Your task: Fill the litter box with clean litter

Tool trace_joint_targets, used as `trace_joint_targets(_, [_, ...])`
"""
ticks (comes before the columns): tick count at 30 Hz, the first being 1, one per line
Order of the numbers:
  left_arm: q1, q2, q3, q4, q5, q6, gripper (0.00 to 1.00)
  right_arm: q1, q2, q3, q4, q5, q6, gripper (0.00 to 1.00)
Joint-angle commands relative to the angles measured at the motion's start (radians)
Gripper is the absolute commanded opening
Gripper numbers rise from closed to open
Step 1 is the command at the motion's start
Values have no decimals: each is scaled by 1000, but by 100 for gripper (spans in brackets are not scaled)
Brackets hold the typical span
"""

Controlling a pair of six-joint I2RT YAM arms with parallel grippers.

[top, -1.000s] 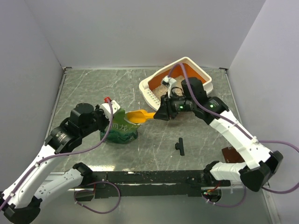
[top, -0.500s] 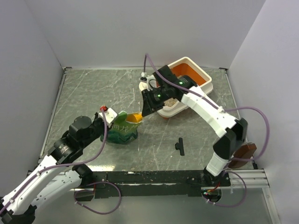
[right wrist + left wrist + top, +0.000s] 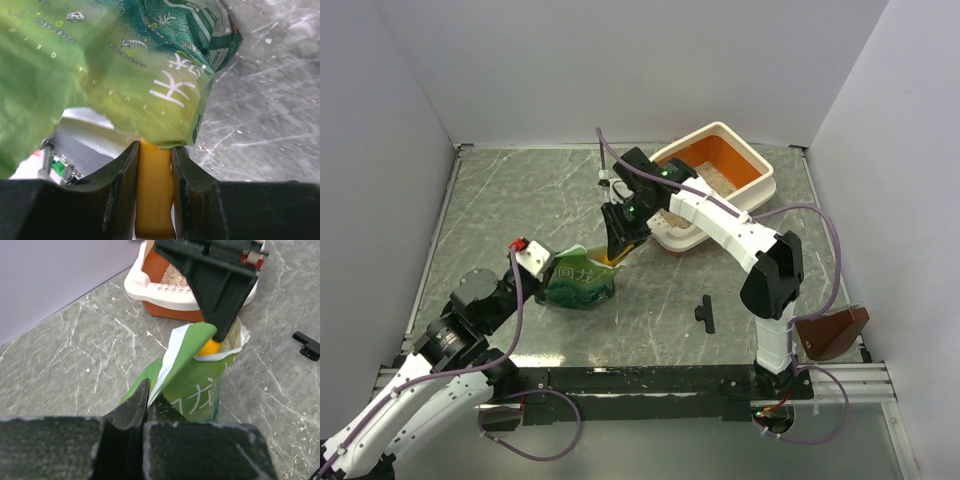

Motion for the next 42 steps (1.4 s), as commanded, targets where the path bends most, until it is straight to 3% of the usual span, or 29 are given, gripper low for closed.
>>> trace_joint_targets(1, [-6,-50,4,165,20,-36,1,-10,59,-124,51,41,24,0])
trace_joint_targets(10, [-12,-13,-5,171,31,-42,1,-39,13,-437,426,-152,102,0])
trace_joint_targets(17, [-11,27,-16,206,61,-45,1,-55,-43,-770,978,-335,290,0])
trace_joint_targets(29, [-12,36,-43,222,23,-42,1,-53,-36,-1056,1913,-462,708,0])
trace_joint_targets(35, [-14,27,-52,226,9,-42,1,-55,-16,-1105,2195,-455,811,0])
trace_joint_targets(42, [-12,9,-62,225,-17,-44,1,-61,-73,-1131,2274,-467,834,0])
